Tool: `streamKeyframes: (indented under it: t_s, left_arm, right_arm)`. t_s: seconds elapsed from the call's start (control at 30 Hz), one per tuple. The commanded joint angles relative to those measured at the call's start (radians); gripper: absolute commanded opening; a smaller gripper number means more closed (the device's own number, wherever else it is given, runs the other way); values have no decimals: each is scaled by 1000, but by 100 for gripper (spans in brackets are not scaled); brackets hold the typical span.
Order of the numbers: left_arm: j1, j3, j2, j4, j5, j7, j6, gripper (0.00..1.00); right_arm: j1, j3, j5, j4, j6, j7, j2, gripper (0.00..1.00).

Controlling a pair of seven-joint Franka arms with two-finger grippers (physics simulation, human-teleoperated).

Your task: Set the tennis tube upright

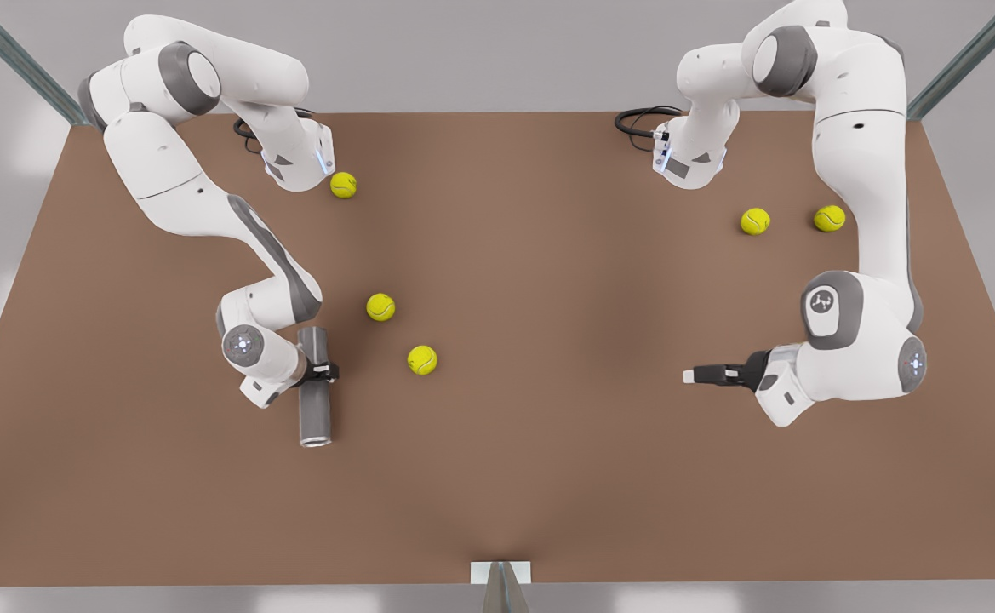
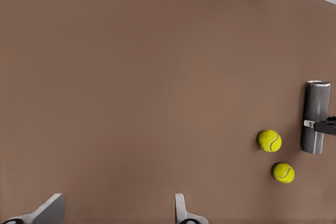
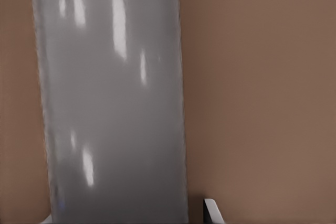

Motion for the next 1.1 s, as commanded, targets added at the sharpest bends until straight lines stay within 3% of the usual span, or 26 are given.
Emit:
streamKeyframes:
  t_s: [0.0,0.73,0.93,1.07]
  left_arm:
    - [0,0,0,0,-1,1,2,100]
    - [8,1,-15,2,1,-7,-3,99]
    - [9,3,-17,2,2,-7,-3,100]
    - [9,3,-17,2,-1,-8,-3,100]
  right_arm:
    - [0,0,0,0,0,0,0,77]
    - [-5,0,-3,-3,2,-2,-9,75]
    - [-8,5,-3,-15,-54,-20,-90,75]
    - [-8,54,5,-3,-113,-20,-149,75]
